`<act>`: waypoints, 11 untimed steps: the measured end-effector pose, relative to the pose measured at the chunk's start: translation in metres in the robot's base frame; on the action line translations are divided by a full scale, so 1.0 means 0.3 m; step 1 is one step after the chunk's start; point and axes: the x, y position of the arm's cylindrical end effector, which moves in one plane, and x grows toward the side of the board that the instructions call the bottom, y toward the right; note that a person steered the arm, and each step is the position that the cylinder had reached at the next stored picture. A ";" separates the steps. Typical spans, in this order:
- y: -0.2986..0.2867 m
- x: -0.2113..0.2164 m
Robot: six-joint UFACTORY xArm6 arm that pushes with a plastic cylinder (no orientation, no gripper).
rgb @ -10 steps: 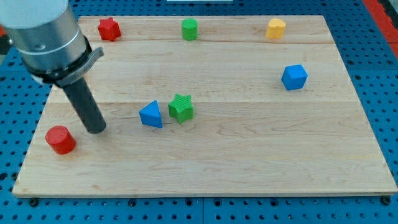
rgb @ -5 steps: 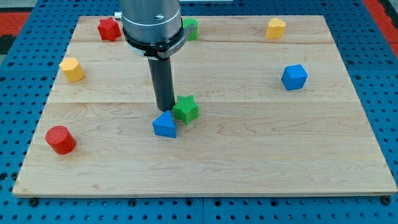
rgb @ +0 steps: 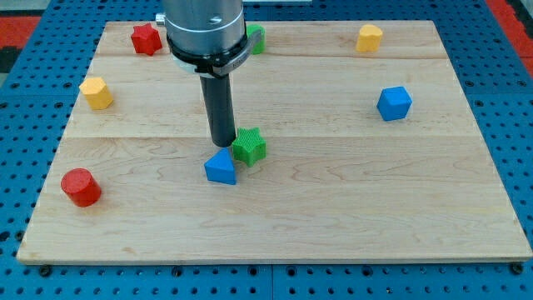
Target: Move the green star to the vertical bottom of the blue cube
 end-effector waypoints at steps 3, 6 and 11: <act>0.007 -0.064; 0.337 0.161; 0.497 0.334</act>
